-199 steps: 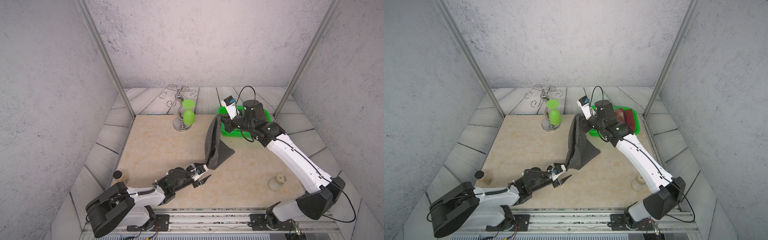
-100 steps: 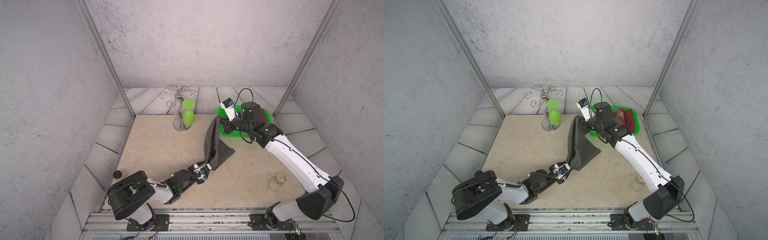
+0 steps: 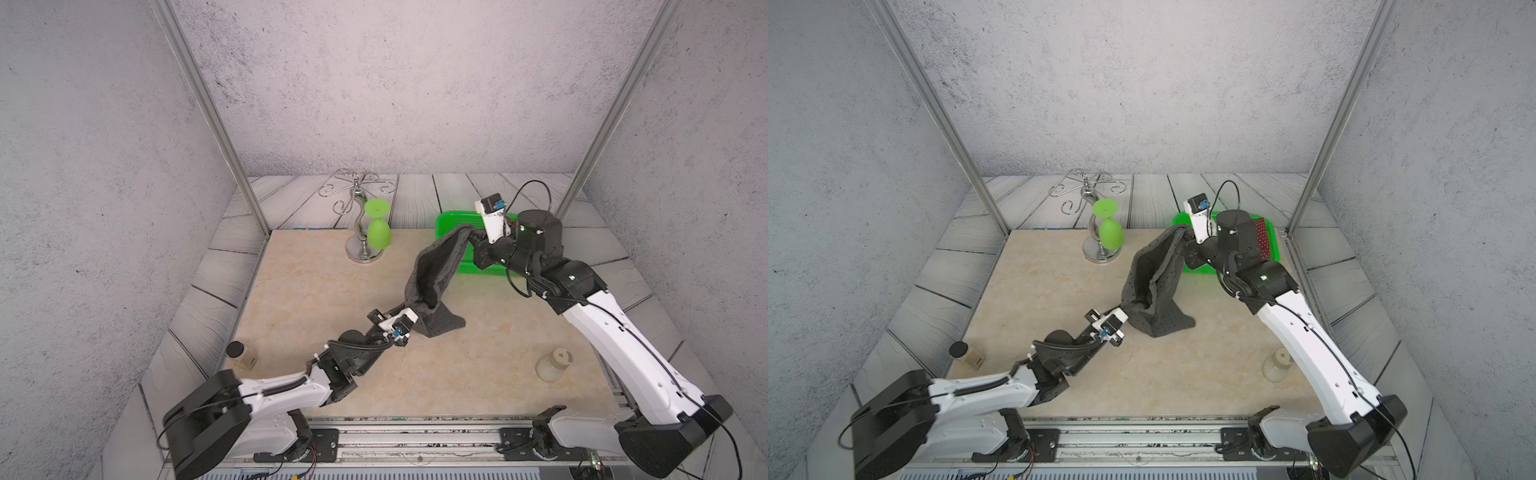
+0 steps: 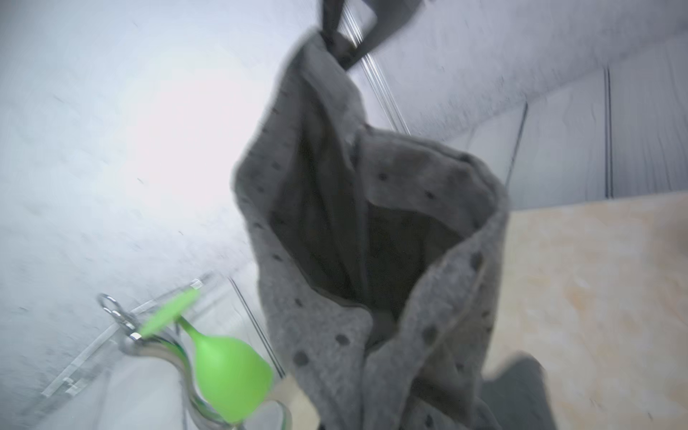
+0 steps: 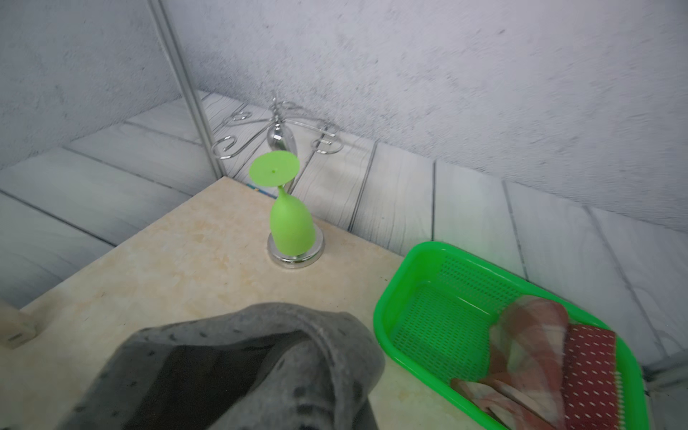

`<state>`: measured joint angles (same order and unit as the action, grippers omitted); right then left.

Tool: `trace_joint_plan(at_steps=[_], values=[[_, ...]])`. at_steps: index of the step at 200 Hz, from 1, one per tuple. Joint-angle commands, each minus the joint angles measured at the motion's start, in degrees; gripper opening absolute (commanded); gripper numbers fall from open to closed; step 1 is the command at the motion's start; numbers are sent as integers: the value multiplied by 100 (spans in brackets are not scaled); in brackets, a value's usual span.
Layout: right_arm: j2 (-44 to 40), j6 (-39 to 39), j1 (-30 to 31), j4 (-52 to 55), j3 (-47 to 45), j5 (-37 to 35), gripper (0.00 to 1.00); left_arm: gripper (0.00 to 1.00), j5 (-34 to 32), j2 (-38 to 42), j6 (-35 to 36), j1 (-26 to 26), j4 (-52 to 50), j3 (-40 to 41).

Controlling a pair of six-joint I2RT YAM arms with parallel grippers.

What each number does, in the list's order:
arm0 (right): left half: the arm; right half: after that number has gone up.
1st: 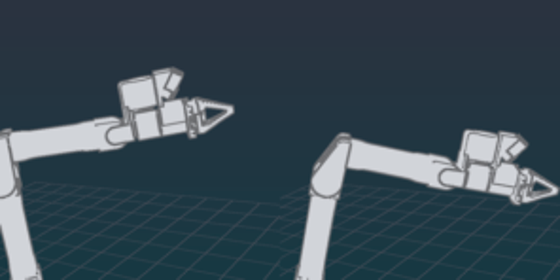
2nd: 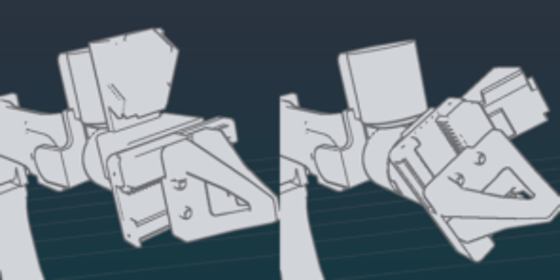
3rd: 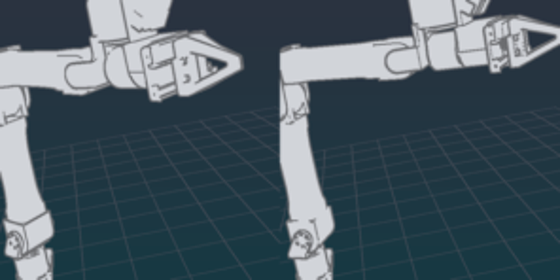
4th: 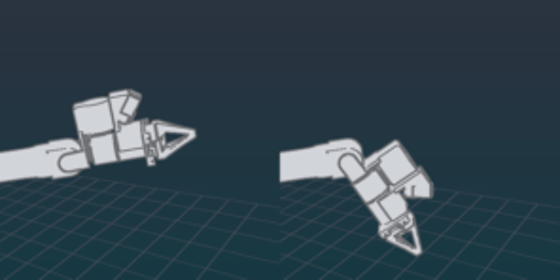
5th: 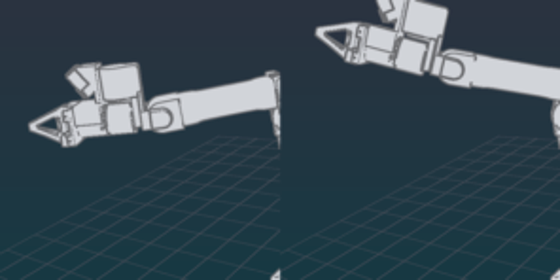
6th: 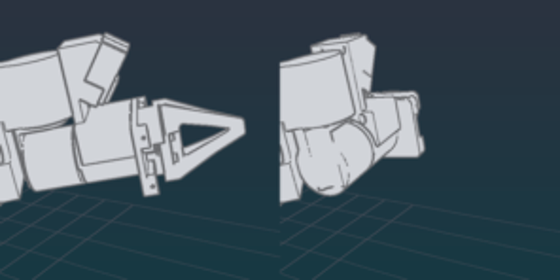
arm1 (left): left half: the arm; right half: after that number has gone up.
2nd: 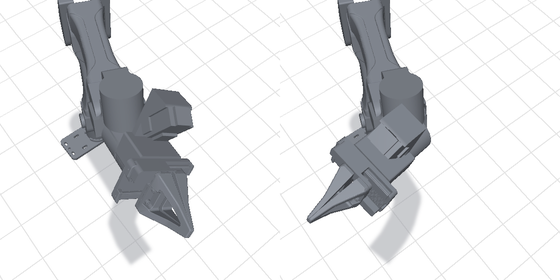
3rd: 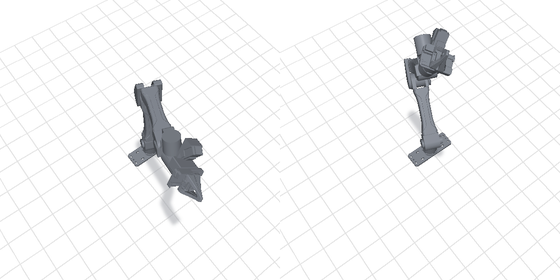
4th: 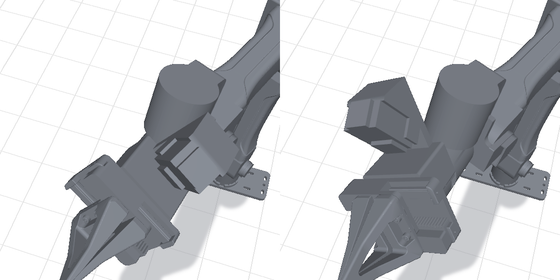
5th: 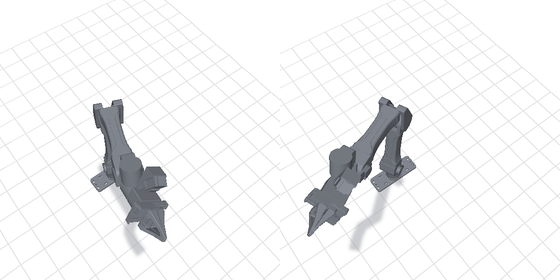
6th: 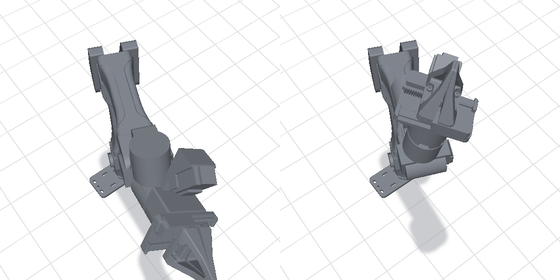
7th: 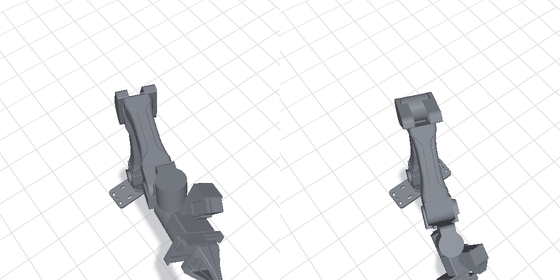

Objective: Roll up the skirts
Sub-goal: Flatten out the skirt at the center of the board.

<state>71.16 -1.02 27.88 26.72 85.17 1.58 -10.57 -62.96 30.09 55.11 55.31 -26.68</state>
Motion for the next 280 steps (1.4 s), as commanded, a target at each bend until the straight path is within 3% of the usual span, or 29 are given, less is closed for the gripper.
trace_joint_plan(at_steps=[1, 20, 33, 49, 71, 88, 134, 181, 216, 235, 259, 266, 280], values=[[-316, -276, -130, 300, 333, -594, 0, 0, -209, 820, 275, -66, -1127, -720], [-258, -364, -246, 466, 545, -565, 0, 0, 454, 935, 280, -462, -2563, -1375], [-105, -389, -295, 573, 707, -433, 0, 0, 446, 741, 456, -660, -3336, -1765], [90, -402, -385, 554, 760, -238, 0, 0, 597, 696, 546, -980, -3496, -1849], [367, -396, -617, 353, 713, 146, 0, 0, 1324, 750, 94, -1731, -3543, -1942], [636, -420, -826, 107, 750, 519, 0, 0, 1718, 519, 125, -2201, -3646, -2121], [994, -384, -1159, -200, 952, 1274, 0, 0, 2423, -17, 465, -2824, -3972, -2772], [-221, -512, -1144, -1012, -1279, 1458, 0, 0, 2611, 230, 389, -2823, -3673, -1903], [-1197, -1462, -1065, -2382, -3812, 1797, 0, 0, 2138, 604, 435, -2540, -3616, -879], [-1226, -1736, -699, -2784, -4618, 1649, 4, 0, 1761, 559, 541, -2418, -4006, -921], [-874, -1835, -74, -2949, -4913, 1450, 12, 0, 1472, 651, 423, -2409, -4001, -665], [-774, -1832, 109, -2912, -4913, 1369, 21, 0, 1497, 653, 396, -2388, -3919, -548], [-642, -1941, 336, -2811, -4884, 1240, 49, 1, 1467, 620, 383, -2191, -3942, -447]])
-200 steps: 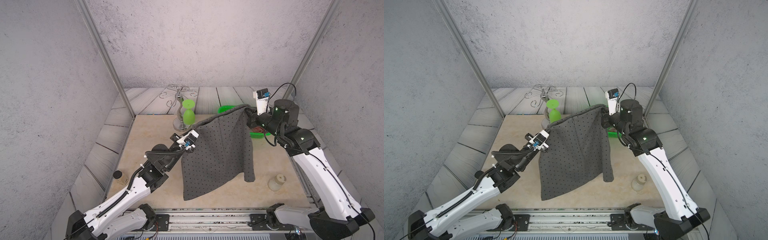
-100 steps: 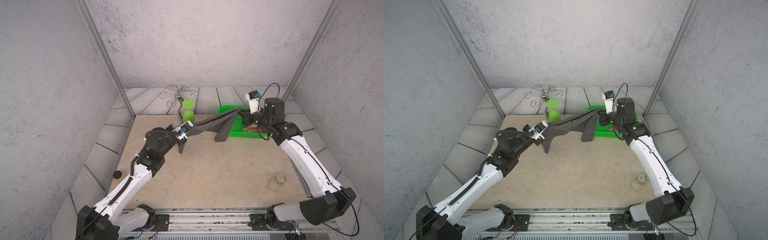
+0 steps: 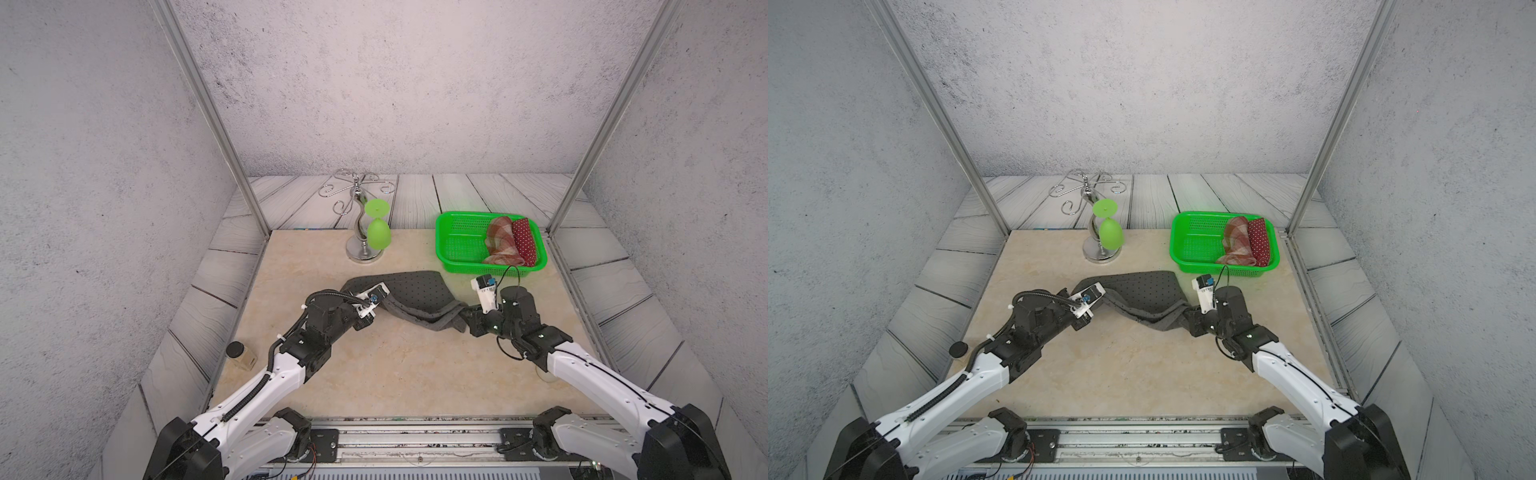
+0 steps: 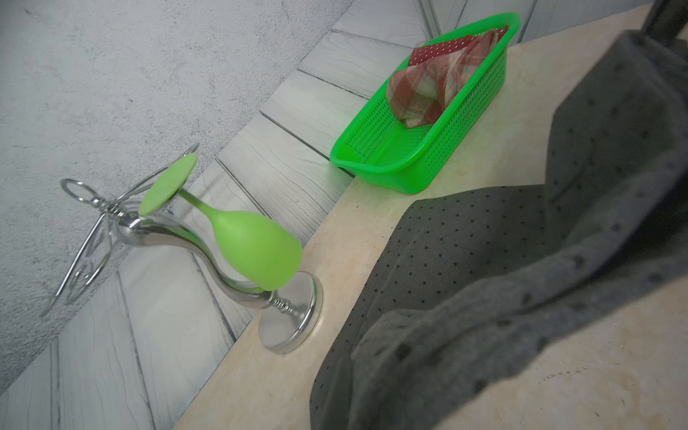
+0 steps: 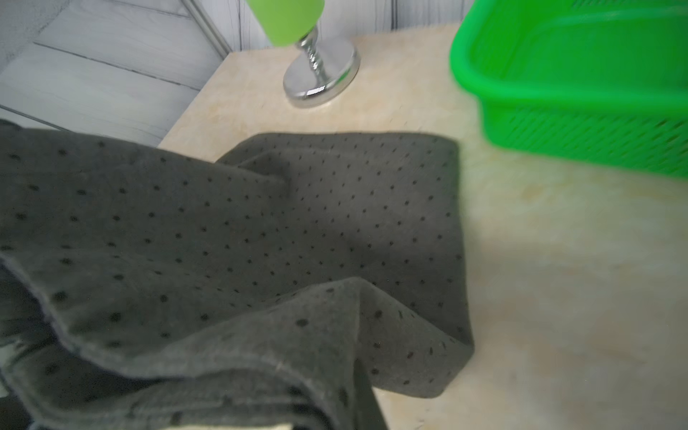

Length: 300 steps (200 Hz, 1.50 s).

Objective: Roll up the skirts
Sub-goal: Flatten out the skirt at the center of the board.

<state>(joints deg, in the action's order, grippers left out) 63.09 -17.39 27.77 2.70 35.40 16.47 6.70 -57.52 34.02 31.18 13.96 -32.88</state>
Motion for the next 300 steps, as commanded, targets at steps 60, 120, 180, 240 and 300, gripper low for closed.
trace_joint_plan(at_steps=[60, 120, 180, 240, 300], values=[[-915, -88, 642, 445, 290, -968, 74, 56, -421, 563, -366, 654, -308, -315], [-1301, 201, 958, 932, 357, -1103, 79, 62, -967, 623, -1952, -938, 260, -330], [-254, 528, 1344, 653, 981, -940, 82, 66, -809, -106, -2803, -1475, 254, -769], [1543, 2093, 2806, 1907, 2281, -2450, 84, 54, 767, -2843, -6187, -3013, -1967, -2531], [1619, 2044, 3105, 1556, 1867, -2789, 84, 59, 2215, -4614, -7165, -3320, -922, -2662]])
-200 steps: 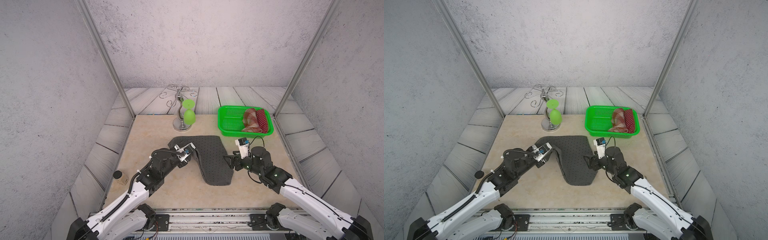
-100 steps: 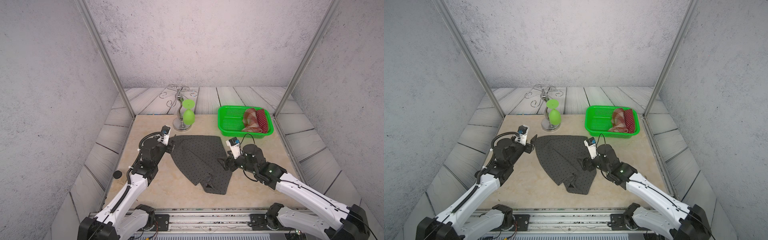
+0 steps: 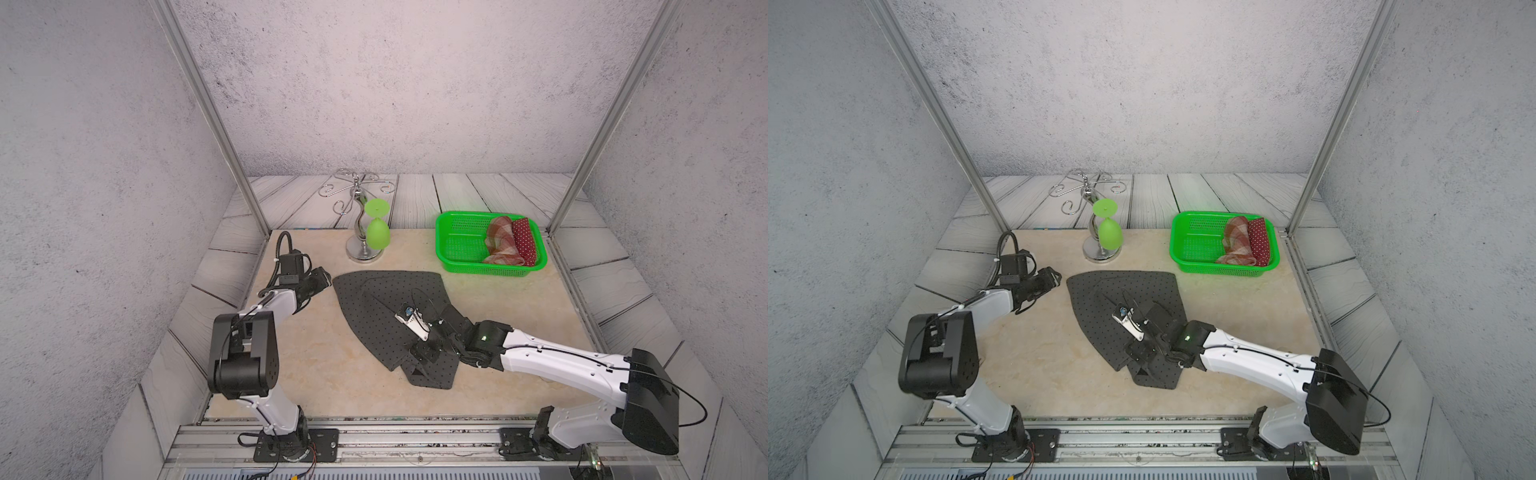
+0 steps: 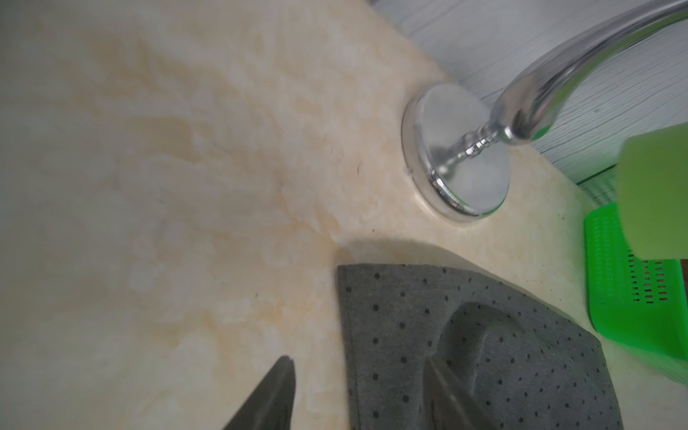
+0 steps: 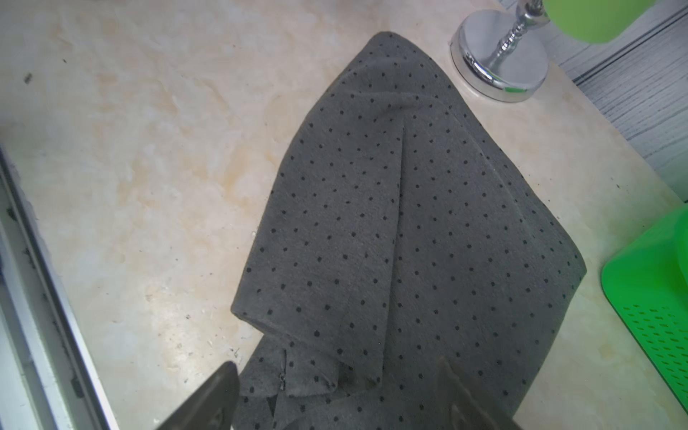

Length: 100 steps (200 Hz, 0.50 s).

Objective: Roll up the skirts
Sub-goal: Flatten out the skirt at the center of the board.

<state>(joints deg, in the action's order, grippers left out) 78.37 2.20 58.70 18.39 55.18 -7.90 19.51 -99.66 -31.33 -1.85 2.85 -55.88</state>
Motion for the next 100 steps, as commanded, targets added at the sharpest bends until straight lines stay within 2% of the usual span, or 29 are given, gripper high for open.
trace_joint_plan(at_steps=[1, 40, 72, 100], values=[[91, 91, 11, -16, -112, -352, 84, 59, 951, -416, -642, -17, 211, -363], [277, 64, 53, -57, 27, -238, 84, 58, 763, -669, -369, -15, -54, -584], [419, 89, 182, -3, 145, -369, 84, 58, 734, -965, -458, 7, 91, -618], [351, 76, 221, 19, 81, -440, 84, 51, 701, -1143, -466, 92, 184, -625]])
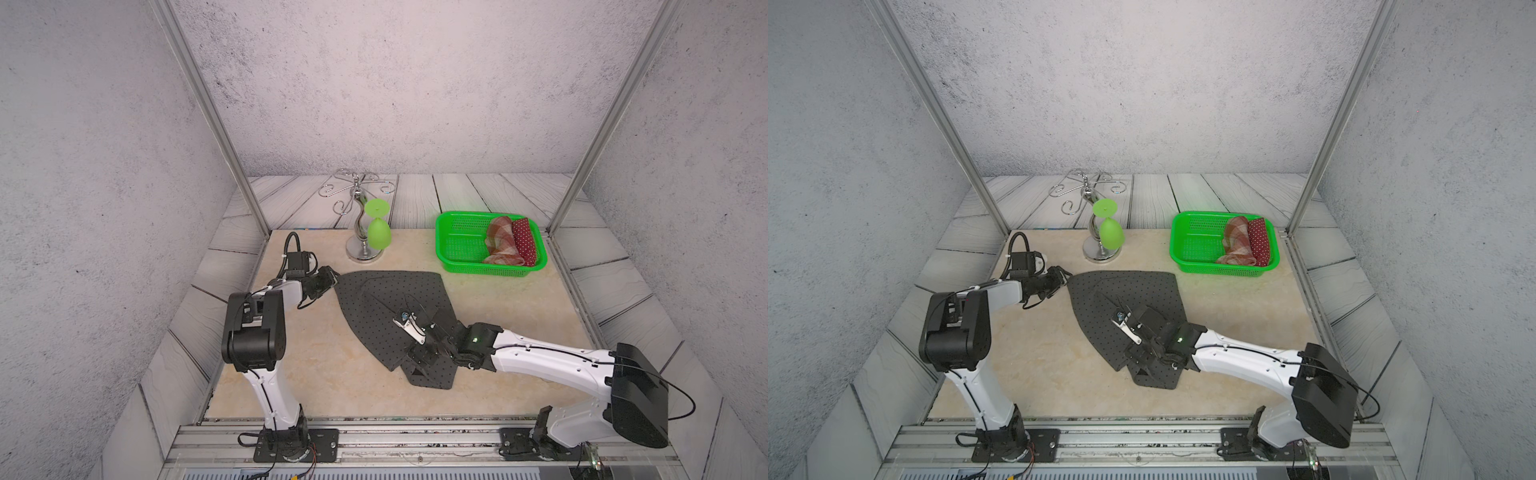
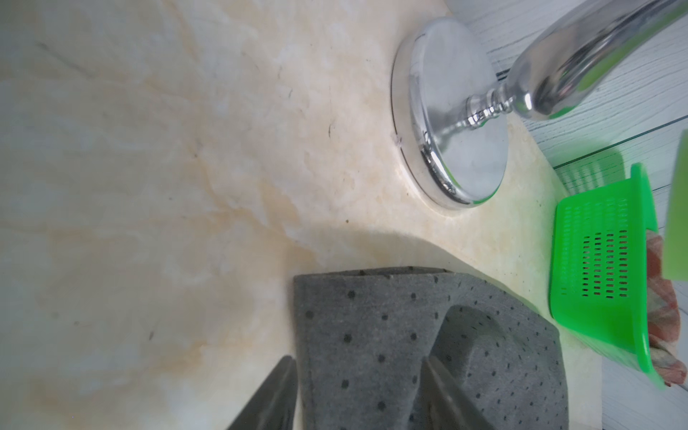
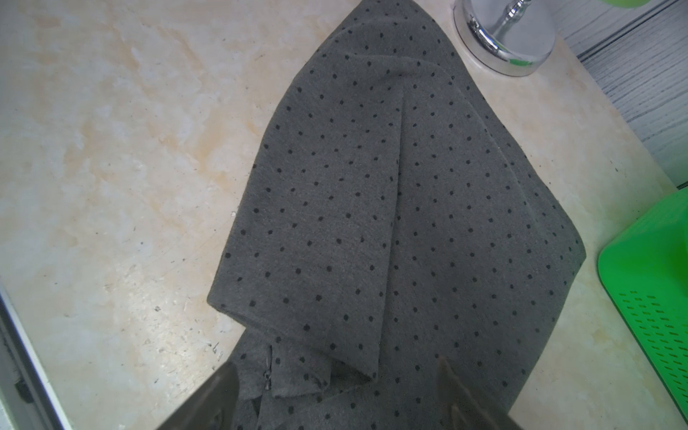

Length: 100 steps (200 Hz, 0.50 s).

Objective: Roll up the skirts
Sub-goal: Flatten out the skirt at the center of the board.

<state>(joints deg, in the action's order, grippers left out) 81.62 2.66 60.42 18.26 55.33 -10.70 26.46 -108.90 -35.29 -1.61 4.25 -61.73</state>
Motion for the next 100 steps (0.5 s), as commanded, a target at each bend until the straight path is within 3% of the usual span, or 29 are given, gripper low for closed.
trace_joint_plan(at_steps=[1, 66, 100], values=[[23, 32, 57, 30, 61, -165, 84, 51, -6, -219, -72, 70, 47, -35], [4, 60, 243, 126, 118, -260, 84, 48, -80, -552, -121, 253, 356, -50], [294, 37, 499, 187, 188, -396, 84, 17, -165, -701, -144, 352, 603, 19]])
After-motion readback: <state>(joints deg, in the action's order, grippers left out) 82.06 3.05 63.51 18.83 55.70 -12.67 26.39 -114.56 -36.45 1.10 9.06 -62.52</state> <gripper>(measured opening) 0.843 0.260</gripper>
